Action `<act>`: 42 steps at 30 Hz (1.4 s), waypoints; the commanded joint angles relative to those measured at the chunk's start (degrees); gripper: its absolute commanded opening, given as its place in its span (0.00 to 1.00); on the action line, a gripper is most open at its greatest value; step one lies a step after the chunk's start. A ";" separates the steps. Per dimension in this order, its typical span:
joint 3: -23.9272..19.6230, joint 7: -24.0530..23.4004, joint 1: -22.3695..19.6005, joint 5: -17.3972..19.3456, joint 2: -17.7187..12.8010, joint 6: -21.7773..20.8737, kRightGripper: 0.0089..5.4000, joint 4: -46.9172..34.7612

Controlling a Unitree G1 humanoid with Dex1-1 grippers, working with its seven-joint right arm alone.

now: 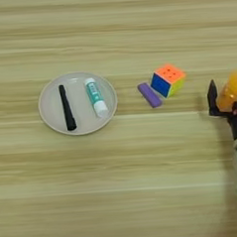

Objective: Move the objects on the table

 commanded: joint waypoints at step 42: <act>-0.39 3.56 10.00 2.08 1.04 -3.06 1.00 -44.75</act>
